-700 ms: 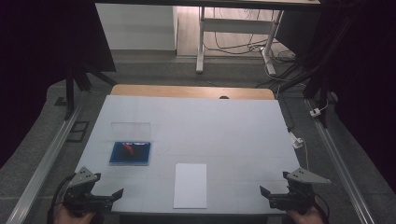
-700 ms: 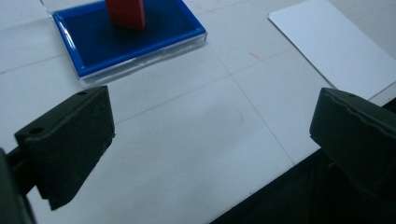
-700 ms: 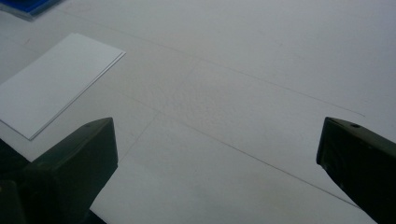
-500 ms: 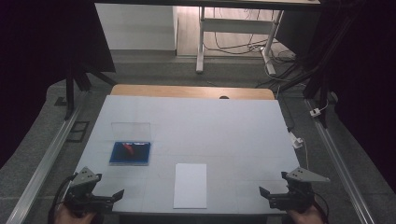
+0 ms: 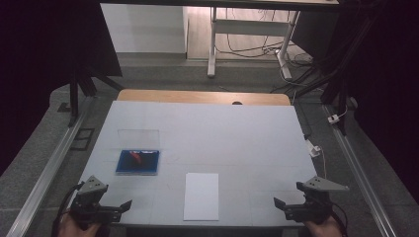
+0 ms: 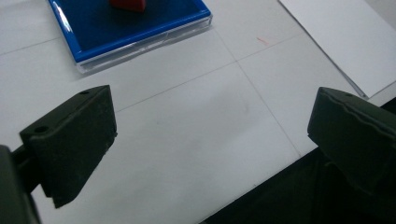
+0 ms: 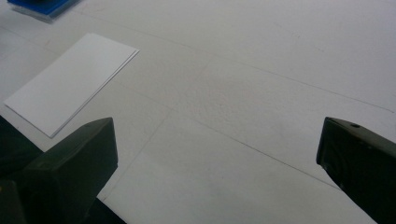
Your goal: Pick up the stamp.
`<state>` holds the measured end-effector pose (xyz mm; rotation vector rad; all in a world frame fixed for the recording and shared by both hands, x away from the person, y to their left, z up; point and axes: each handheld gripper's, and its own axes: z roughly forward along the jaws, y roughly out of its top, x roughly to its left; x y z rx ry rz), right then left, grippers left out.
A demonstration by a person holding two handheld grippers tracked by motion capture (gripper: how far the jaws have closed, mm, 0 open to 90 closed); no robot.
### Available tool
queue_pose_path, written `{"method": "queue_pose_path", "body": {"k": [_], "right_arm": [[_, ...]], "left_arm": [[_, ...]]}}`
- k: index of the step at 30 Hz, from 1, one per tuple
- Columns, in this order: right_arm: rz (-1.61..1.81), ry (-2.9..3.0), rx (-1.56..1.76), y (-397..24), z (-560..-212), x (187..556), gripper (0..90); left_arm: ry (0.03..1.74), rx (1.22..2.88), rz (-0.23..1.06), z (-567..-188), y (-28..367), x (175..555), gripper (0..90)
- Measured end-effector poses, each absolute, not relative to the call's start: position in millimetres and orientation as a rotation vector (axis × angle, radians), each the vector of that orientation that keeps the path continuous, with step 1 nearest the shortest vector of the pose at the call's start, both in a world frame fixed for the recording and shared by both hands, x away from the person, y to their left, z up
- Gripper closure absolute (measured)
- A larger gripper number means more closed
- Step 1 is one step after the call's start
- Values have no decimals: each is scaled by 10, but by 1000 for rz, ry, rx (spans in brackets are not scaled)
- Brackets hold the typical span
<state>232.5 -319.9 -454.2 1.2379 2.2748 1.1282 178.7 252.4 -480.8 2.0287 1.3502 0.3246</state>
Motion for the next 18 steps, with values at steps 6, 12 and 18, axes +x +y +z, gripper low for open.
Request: {"method": "queue_pose_path", "body": {"k": [6, 12, 18], "right_arm": [[1122, 2287, 1225, -3185, -4546, 2326, 0], [1117, 2303, 1220, -3175, -4551, 2334, 0], [1112, 2323, 1204, -3162, -4553, 2332, 0]], "left_arm": [[1363, 2027, 317, -4807, 2531, 1799, 11], [1351, 2017, 333, -4772, 2520, 1803, 0], [1336, 2027, 380, -4703, 2482, 1833, 0]]}}
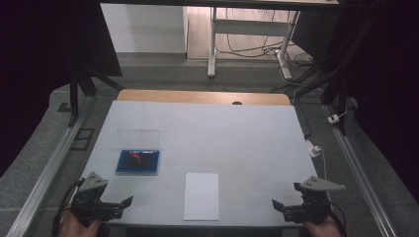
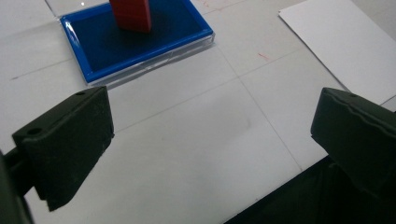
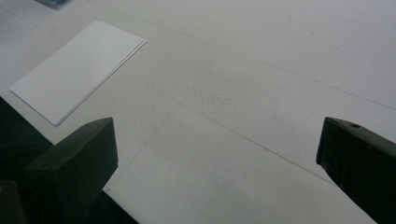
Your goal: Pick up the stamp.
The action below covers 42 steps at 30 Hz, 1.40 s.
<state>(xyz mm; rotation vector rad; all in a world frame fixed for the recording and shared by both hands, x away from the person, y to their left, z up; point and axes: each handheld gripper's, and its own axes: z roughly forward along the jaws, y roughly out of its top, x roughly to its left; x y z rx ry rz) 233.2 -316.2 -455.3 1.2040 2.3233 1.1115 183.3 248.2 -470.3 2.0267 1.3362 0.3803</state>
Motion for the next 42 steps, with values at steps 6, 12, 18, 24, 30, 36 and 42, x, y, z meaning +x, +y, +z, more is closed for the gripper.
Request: {"method": "queue_pose_path", "body": {"k": [6, 12, 18, 24, 30, 36, 42], "right_arm": [[1109, 2332, 1200, -3159, -4555, 2333, 0], [1104, 2343, 1189, -3149, -4556, 2334, 0], [1106, 2346, 1191, -3154, -4555, 2336, 0], [1105, 2351, 1184, -3147, -4559, 2337, 0], [1100, 2356, 1182, -3141, -4561, 2338, 0], [1094, 2364, 1175, -3135, -4563, 2341, 0], [1089, 2367, 1171, -3131, -4563, 2341, 0]], "left_arm": [[1305, 2037, 370, -4730, 2497, 1902, 0], [1279, 2019, 345, -4779, 2518, 1992, 0], [1246, 1994, 341, -4800, 2508, 2103, 0], [1227, 1985, 361, -4818, 2499, 2184, 0], [1224, 1983, 370, -4840, 2503, 2280, 0], [1250, 1974, 386, -4851, 2501, 2394, 0], [1260, 1984, 394, -4853, 2489, 2520, 0]]}}
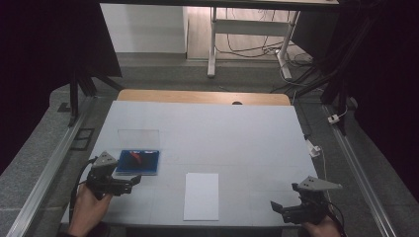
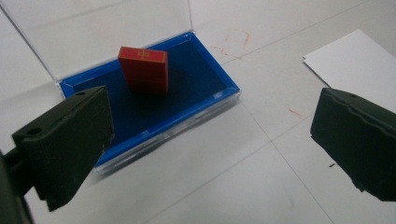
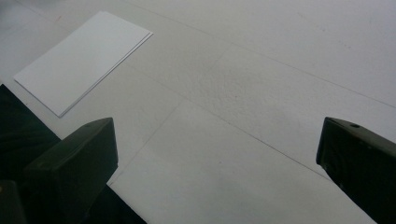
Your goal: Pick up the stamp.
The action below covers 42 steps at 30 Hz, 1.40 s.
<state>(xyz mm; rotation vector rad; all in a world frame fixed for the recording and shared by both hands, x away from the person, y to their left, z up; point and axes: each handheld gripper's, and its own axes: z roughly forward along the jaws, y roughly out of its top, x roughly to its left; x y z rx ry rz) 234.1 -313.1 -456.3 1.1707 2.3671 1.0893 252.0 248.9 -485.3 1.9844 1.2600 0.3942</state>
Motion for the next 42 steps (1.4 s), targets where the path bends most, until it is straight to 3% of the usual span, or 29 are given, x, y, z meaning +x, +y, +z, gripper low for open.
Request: {"method": "queue_pose_path", "body": {"k": [18, 32, 35, 42], "right_arm": [[1078, 2383, 1168, -3120, -4565, 2343, 0], [1073, 2388, 1159, -3110, -4570, 2344, 0], [1069, 2389, 1155, -3107, -4570, 2342, 0], [1064, 2391, 1154, -3105, -4569, 2340, 0]], "left_arm": [[1300, 2017, 400, -4894, 2535, 2898, 0], [1234, 2104, 398, -5016, 2615, 3178, 1], [1237, 2134, 397, -5042, 2599, 3228, 24], [1263, 2156, 414, -5026, 2569, 3256, 216]]}}
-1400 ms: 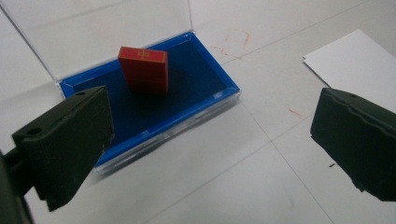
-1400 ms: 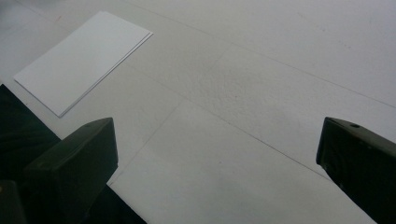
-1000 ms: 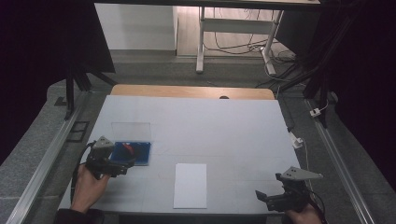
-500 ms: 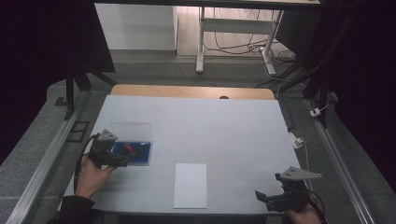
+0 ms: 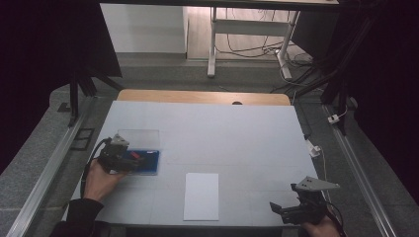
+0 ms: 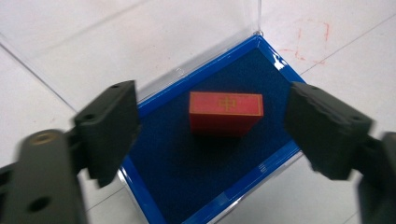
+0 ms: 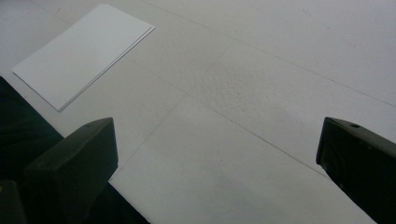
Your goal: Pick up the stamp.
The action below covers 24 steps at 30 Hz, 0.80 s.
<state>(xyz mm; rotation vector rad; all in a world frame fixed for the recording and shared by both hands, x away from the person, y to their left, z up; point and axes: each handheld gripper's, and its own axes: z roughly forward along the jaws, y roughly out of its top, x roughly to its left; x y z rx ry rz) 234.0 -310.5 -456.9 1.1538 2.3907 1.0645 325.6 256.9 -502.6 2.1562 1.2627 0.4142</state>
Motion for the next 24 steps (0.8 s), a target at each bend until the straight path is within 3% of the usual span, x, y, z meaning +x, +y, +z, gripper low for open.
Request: {"method": "queue_pose_path", "body": {"k": [5, 10, 13, 24], "right_arm": [[1062, 2391, 1152, -3101, -4570, 2339, 0], [1060, 2394, 1150, -3100, -4569, 2339, 0], [1058, 2395, 1148, -3099, -4570, 2339, 0], [1052, 2396, 1138, -3096, -4569, 2336, 0]], "left_arm": [[1262, 2158, 391, -5018, 2566, 3252, 371], [1256, 2172, 373, -5017, 2537, 3259, 450], [1261, 2200, 395, -5017, 2508, 3260, 561], [1259, 2210, 430, -4973, 2472, 3239, 582]]}}
